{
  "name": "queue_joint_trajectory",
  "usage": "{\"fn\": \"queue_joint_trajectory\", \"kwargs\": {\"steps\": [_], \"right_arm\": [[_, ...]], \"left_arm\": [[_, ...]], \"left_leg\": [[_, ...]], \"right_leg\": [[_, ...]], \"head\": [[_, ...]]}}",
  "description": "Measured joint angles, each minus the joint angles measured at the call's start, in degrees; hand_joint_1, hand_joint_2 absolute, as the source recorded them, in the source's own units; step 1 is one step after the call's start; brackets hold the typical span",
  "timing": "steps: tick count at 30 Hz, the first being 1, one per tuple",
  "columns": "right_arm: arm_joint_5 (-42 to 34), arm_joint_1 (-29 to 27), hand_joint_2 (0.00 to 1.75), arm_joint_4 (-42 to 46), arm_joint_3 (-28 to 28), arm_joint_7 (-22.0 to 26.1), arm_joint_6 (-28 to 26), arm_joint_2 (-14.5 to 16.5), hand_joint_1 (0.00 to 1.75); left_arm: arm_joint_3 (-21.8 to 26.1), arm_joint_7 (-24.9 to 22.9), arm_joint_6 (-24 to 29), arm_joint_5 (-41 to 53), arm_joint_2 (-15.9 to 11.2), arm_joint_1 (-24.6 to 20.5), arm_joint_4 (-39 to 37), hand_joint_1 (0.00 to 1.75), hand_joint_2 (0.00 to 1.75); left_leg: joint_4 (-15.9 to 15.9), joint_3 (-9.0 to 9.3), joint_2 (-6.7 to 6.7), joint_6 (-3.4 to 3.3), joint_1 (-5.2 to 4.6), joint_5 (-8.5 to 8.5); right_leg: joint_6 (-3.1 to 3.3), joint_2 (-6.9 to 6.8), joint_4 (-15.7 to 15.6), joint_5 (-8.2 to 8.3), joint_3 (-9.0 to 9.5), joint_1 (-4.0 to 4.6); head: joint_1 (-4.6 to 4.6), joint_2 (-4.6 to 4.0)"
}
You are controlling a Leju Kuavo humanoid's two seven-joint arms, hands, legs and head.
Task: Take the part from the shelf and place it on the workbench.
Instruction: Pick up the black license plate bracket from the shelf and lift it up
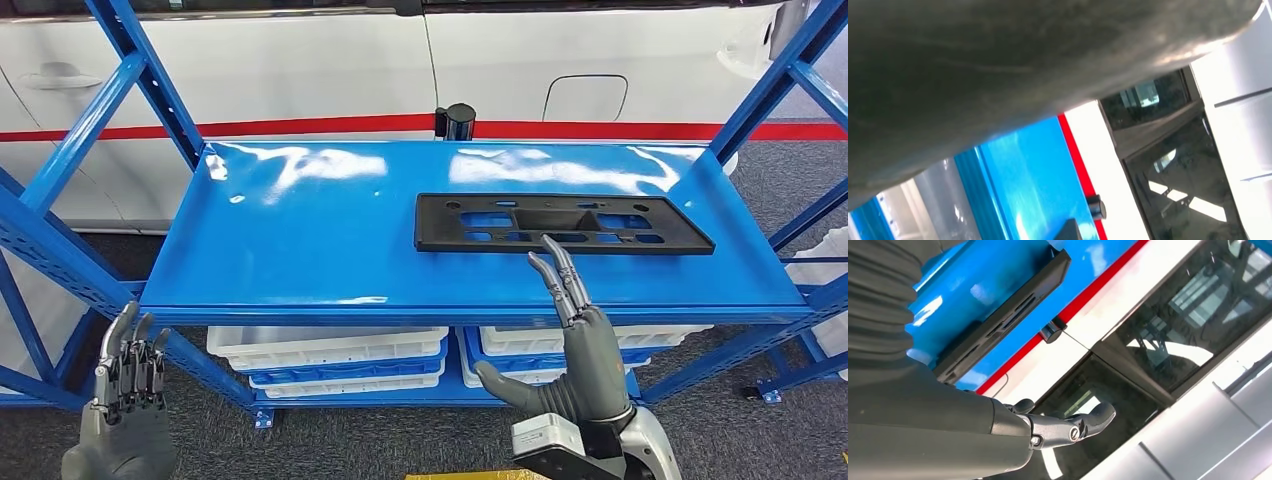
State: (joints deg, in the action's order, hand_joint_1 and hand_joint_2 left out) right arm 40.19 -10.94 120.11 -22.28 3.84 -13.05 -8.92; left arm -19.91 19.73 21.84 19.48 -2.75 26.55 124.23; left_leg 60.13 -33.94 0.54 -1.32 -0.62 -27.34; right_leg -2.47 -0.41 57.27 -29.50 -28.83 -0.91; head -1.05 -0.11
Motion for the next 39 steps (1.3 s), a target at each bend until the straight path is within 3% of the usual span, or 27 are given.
{"fn": "queue_joint_trajectory", "kwargs": {"steps": [10, 20, 25, 39], "right_arm": [[8.0, 5.7, 1.75, -2.3, -2.1, -3.0, 3.0, 0.1, 0.00], [8.9, 8.3, 1.75, -4.4, -3.0, -4.1, 3.9, 0.1, 0.00], [10.7, 10.5, 1.75, -5.6, -3.9, -7.2, 7.3, 0.1, 0.00], [11.3, 17.5, 1.75, -17.3, -3.3, -10.0, 8.8, 0.0, 0.00]], "left_arm": [[0.4, 0.0, -4.5, -2.4, 0.1, -0.6, -0.3, 0.00, 0.00], [0.8, 0.1, -5.6, -3.5, 0.1, -0.9, -0.5, 0.00, 0.00], [0.8, 0.1, -7.0, -4.9, 0.1, -1.2, -0.6, 0.00, 0.00], [0.8, -0.9, -10.3, -7.6, 0.0, -3.7, -2.3, 0.00, 0.00]], "left_leg": [[0.0, -0.01, 0.01, 0.00, 0.00, 0.00], [0.0, -0.05, 0.00, 0.00, 0.00, 0.01], [0.0, -0.02, 0.00, 0.00, 0.00, 0.02], [0.0, 0.06, 0.01, -0.06, -0.01, 0.07]], "right_leg": [[0.00, 0.00, 0.0, 0.00, -0.01, 0.01], [0.00, 0.00, 0.0, 0.01, 0.24, 0.00], [-0.01, 0.00, 0.0, 0.02, 0.49, 0.01], [-0.02, -0.01, 0.0, 0.04, 0.59, 0.00]], "head": [[0.00, 0.00], [0.01, 0.00], [0.00, 0.00], [0.01, 0.00]]}}
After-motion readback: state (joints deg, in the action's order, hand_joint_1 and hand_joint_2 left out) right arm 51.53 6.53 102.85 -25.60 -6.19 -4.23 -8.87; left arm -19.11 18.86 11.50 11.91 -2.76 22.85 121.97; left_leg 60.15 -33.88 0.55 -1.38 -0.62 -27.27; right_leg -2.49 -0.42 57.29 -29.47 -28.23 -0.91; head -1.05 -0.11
